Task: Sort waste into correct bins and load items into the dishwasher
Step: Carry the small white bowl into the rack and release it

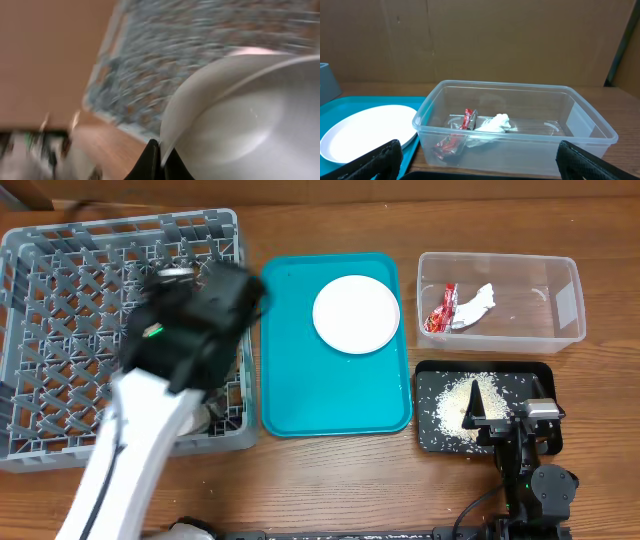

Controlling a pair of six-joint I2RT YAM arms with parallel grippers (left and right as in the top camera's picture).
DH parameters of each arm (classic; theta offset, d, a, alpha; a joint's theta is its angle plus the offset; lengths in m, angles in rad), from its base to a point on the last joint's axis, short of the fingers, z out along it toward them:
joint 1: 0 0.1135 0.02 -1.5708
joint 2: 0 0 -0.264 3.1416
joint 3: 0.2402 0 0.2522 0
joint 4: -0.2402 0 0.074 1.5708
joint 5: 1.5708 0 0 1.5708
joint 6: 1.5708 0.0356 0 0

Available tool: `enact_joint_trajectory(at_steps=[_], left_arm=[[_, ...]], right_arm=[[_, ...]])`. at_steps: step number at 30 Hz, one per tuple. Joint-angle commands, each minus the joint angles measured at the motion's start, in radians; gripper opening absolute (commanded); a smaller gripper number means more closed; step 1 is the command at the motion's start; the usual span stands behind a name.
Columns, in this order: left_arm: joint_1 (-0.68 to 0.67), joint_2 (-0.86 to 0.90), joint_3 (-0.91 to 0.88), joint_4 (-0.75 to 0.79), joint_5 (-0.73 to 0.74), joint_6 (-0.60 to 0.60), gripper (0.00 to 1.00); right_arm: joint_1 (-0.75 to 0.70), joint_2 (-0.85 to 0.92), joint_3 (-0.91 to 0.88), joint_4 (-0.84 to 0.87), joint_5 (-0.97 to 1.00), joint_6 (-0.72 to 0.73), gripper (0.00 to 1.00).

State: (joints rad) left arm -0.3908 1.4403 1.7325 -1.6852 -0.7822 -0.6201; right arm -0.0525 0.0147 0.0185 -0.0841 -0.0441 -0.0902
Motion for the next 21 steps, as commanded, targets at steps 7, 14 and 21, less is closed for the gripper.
enact_joint_trajectory(at_steps=[7, 14, 21], left_arm=[[0.32, -0.003, -0.304, 0.188, -0.194, -0.002, 0.04], [0.382, 0.164, -0.306, 0.335, -0.315, 0.087, 0.04], [0.42, 0.317, -0.306, 0.438, -0.328, 0.201, 0.04]], right_arm=[[-0.006, -0.012, -0.011, 0.005, 0.008, -0.004, 1.0], [-0.006, -0.012, -0.011, 0.005, 0.008, -0.005, 1.0], [-0.006, -0.012, -0.011, 0.005, 0.008, -0.005, 1.0]])
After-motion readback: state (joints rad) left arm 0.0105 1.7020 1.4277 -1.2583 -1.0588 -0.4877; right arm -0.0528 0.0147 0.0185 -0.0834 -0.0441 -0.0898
